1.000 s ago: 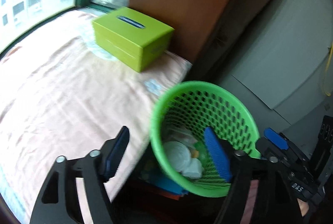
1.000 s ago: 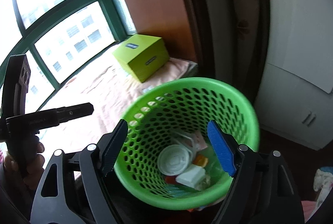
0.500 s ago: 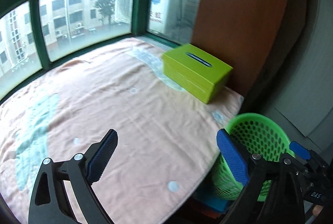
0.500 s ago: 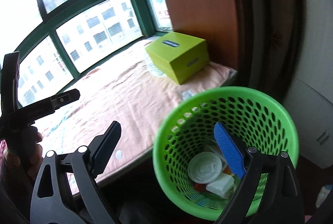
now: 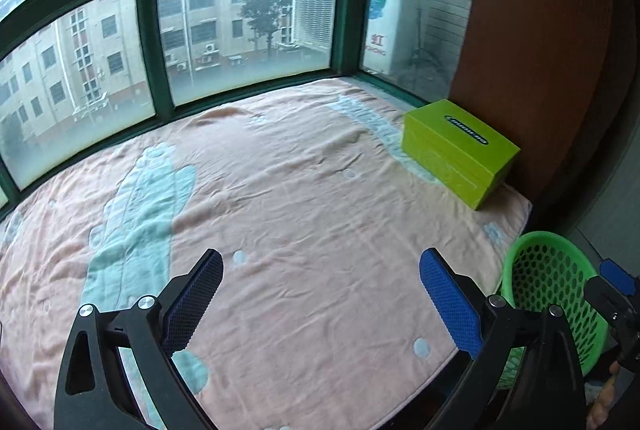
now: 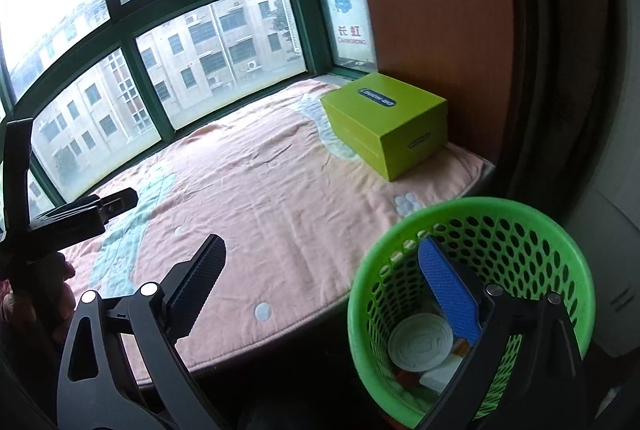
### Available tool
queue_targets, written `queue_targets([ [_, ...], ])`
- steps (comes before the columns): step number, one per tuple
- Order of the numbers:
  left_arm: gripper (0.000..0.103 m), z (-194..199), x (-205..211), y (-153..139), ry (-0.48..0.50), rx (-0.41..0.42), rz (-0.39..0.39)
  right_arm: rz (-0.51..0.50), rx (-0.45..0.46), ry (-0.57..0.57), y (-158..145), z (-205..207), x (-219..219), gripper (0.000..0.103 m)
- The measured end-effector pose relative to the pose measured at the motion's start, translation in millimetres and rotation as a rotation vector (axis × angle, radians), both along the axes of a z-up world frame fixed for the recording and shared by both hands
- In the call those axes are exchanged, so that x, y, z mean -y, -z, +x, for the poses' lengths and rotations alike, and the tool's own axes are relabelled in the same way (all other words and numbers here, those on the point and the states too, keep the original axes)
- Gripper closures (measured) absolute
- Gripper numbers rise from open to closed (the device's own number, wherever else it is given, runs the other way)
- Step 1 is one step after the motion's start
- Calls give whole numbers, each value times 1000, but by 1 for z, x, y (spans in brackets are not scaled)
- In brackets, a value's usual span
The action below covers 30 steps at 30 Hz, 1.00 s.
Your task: Collect trash
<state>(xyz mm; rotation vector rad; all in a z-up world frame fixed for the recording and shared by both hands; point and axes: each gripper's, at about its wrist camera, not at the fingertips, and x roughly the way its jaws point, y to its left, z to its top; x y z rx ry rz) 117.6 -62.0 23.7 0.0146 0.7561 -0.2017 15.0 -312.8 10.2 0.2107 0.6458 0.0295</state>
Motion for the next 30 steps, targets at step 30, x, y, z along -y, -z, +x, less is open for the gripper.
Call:
queue_targets([
  [30,7,-32,-66,-5,-163,43,89,-77,23,-84,-6,26,-57,5],
])
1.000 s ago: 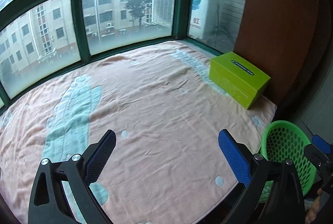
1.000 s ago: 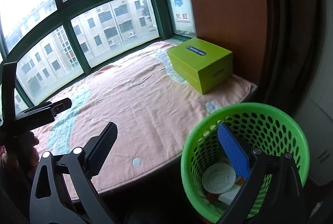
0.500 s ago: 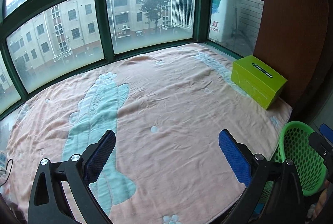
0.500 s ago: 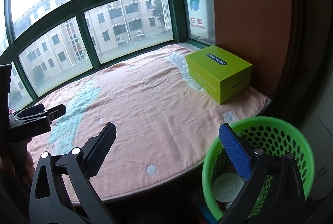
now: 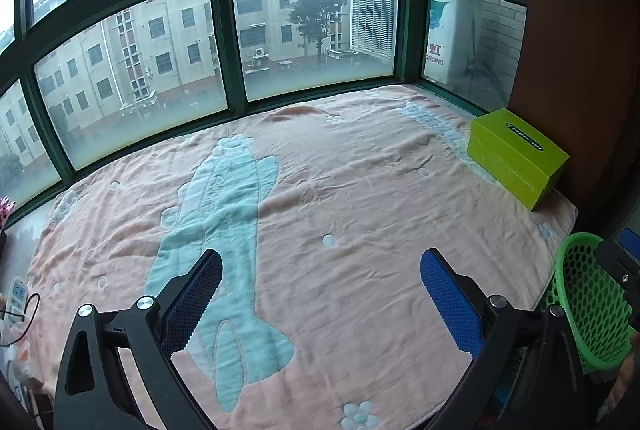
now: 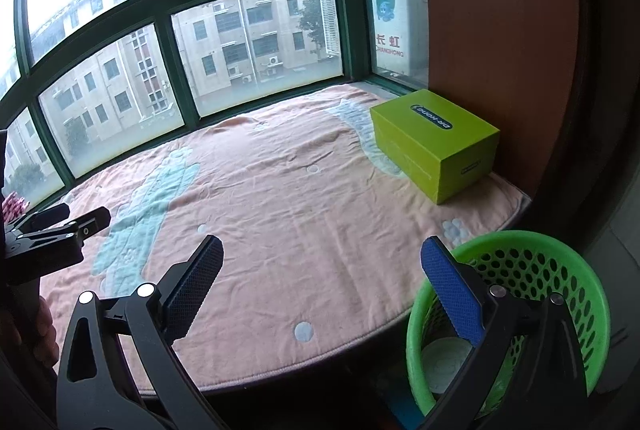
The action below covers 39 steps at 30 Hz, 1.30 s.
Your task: Collect trash
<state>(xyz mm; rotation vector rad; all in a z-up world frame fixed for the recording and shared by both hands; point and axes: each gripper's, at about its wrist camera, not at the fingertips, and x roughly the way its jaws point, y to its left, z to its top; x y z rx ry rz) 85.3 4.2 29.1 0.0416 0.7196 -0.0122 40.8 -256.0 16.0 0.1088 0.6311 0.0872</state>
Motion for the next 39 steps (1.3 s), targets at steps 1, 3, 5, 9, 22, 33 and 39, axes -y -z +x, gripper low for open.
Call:
queue_targets([
  [1,7,-1,-1,0,-3,0,-3,0,-1,-1,0,0,-1,5],
  [3,7,-2,-3,-1,-4,0,-6,4,-3,-3,1,1,-2,5],
  [5,7,-2,-3,-1,-3,0,-5,3,-5,-2,2,1,-3,5],
  [9,7,-6,-3,-3,0,2,-8,12,-10,1,4,2,-2,5],
  [22,7,-9,0,-7,2,8,-4,27,-14,-1,5,3,-2,5],
  [33,7,-9,0,-7,2,7,-5,33,-16,-5,4,4,-3,5],
  [39,7,-9,0,-7,-2,5,-6,36,-17,-6,5,4,-3,5],
])
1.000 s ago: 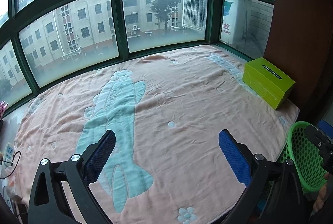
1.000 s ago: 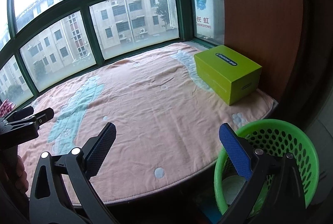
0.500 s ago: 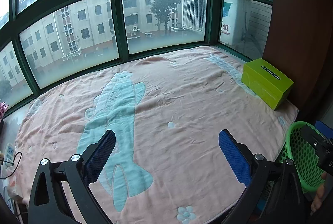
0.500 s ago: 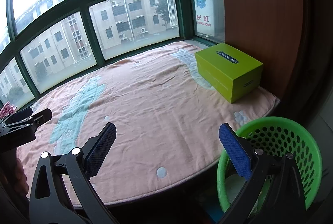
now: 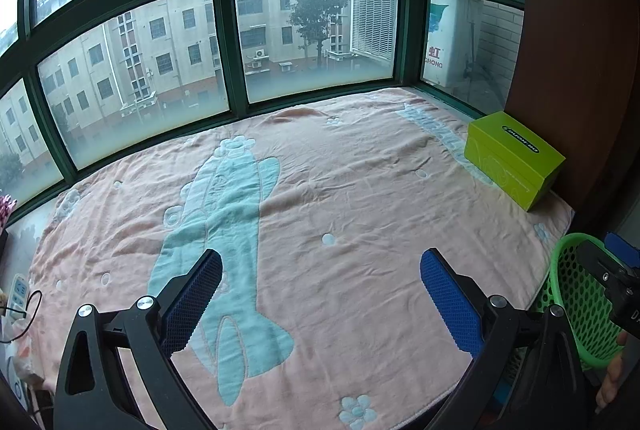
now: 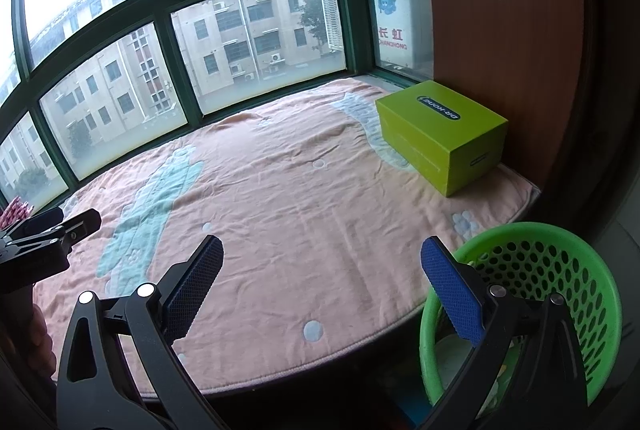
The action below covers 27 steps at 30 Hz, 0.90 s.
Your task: Collect trash
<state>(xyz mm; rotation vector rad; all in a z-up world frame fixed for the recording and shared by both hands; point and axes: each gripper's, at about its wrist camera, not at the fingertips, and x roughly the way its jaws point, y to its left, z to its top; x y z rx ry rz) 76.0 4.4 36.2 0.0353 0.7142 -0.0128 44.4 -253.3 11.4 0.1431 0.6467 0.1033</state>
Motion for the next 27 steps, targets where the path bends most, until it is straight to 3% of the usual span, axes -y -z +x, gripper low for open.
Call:
queue_targets([
  [27,7,-1,0,2,2,-5,0,10,-4,-7,4,0,-2,5],
])
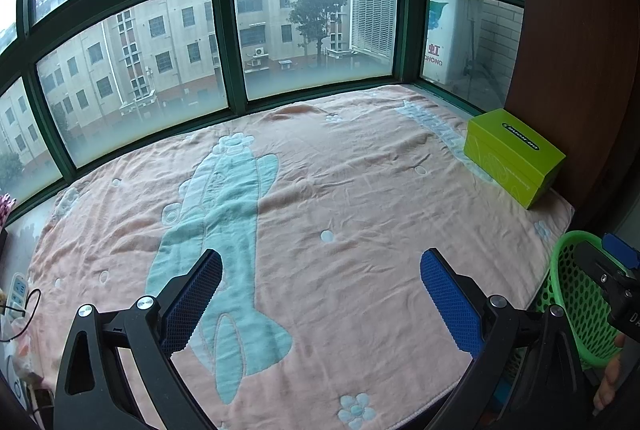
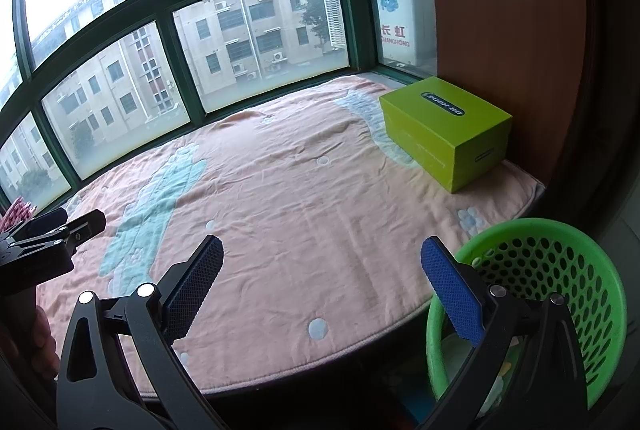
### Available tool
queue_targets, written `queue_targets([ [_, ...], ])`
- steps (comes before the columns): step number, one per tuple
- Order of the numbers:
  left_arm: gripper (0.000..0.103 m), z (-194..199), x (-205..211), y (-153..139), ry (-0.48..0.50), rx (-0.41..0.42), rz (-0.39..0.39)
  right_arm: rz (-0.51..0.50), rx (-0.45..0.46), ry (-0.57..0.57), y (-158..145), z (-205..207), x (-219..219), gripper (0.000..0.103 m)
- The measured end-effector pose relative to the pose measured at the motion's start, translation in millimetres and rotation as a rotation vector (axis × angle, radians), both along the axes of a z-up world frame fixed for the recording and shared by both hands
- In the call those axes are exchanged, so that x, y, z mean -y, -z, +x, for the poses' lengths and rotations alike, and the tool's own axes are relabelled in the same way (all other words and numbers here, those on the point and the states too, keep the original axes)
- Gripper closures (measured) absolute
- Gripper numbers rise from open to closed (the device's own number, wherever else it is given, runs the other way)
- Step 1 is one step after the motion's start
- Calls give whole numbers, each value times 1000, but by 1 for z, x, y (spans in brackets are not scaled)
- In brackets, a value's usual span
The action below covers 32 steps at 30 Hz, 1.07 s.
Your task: Collect trash
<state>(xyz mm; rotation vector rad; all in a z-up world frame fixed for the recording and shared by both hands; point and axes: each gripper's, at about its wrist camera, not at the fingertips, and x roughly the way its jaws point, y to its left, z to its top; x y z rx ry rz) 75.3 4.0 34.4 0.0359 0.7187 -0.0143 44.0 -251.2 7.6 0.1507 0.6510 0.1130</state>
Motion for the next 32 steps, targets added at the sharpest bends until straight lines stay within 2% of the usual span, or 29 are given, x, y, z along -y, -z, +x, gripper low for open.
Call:
queue_targets([
  [32,7,2,-5,7,-13,-12,-2,0,-6,-6,3,0,-6,5],
])
